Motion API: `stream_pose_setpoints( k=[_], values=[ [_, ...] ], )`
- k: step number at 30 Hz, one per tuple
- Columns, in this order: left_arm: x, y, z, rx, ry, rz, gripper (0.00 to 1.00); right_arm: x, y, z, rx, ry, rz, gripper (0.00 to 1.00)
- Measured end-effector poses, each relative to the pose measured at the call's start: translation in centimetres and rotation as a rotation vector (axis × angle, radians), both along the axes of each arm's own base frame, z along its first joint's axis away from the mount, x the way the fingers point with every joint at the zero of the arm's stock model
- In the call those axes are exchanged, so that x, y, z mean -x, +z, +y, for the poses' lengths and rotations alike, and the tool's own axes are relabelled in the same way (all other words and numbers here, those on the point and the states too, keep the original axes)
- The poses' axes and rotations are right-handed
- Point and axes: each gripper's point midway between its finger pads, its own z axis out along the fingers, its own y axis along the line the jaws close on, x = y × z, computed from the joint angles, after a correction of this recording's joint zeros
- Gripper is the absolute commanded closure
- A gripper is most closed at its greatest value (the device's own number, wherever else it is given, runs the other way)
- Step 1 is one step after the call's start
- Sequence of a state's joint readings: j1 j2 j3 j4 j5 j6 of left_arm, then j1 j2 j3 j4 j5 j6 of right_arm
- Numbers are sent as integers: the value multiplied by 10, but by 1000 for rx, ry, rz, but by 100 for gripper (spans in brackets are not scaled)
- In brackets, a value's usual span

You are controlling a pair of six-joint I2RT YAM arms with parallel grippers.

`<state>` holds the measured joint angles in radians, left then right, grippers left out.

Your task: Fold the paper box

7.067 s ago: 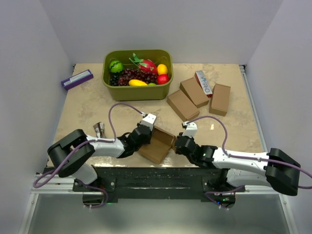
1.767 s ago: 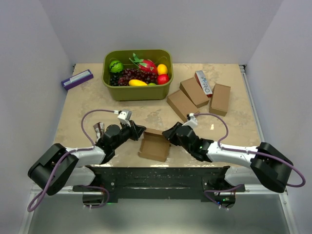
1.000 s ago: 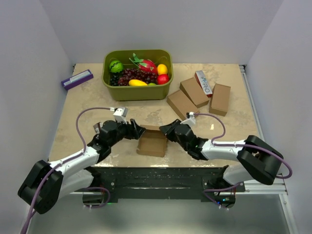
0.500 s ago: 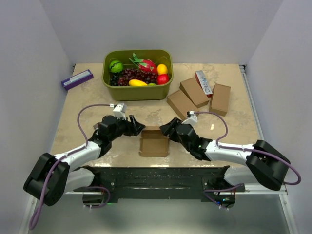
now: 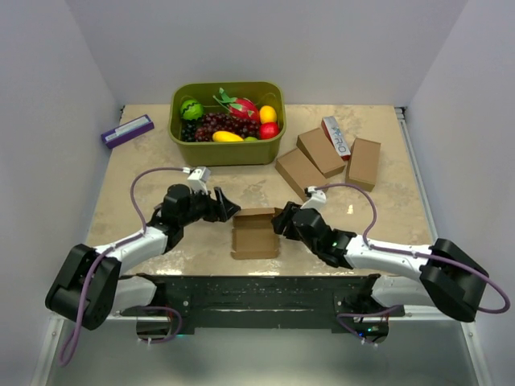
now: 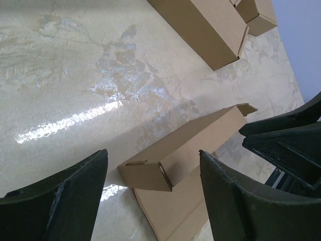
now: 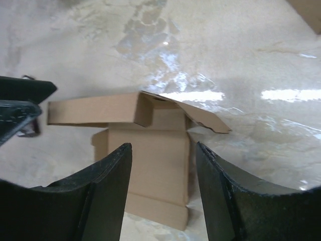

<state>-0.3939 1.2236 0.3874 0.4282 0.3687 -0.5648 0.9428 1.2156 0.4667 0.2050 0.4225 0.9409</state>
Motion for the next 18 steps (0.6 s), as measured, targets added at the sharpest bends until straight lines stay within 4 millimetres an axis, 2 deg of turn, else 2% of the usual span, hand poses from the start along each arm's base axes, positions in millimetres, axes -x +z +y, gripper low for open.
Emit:
stream_pose_setpoints(
  k=[2, 3, 6, 7, 10, 11, 14, 18],
  values=[
    [1, 0, -1, 2, -6, 2, 14, 2, -3, -7, 39, 0, 6, 26],
    [1, 0, -1, 2, -9, 2, 13, 4, -1, -11, 55, 2, 4, 15],
    [4, 1, 0, -2, -13, 1, 9, 5, 25, -24, 79, 1, -55, 11],
    [5, 2, 1, -1, -13, -1, 9, 4, 31, -27, 81, -4, -69, 13],
    [8, 4, 2, 2, -14, -7, 10, -2, 52, -38, 106, -30, -117, 26],
    [8, 4, 2, 2, -14, -7, 11, -4, 53, -42, 118, -40, -121, 36],
    [9, 4, 1, 4, -17, -5, 20, -3, 44, -51, 174, -44, -101, 55],
    [10, 1, 1, 1, -20, 2, 25, 4, 31, -41, 213, 30, -77, 65]
  ],
)
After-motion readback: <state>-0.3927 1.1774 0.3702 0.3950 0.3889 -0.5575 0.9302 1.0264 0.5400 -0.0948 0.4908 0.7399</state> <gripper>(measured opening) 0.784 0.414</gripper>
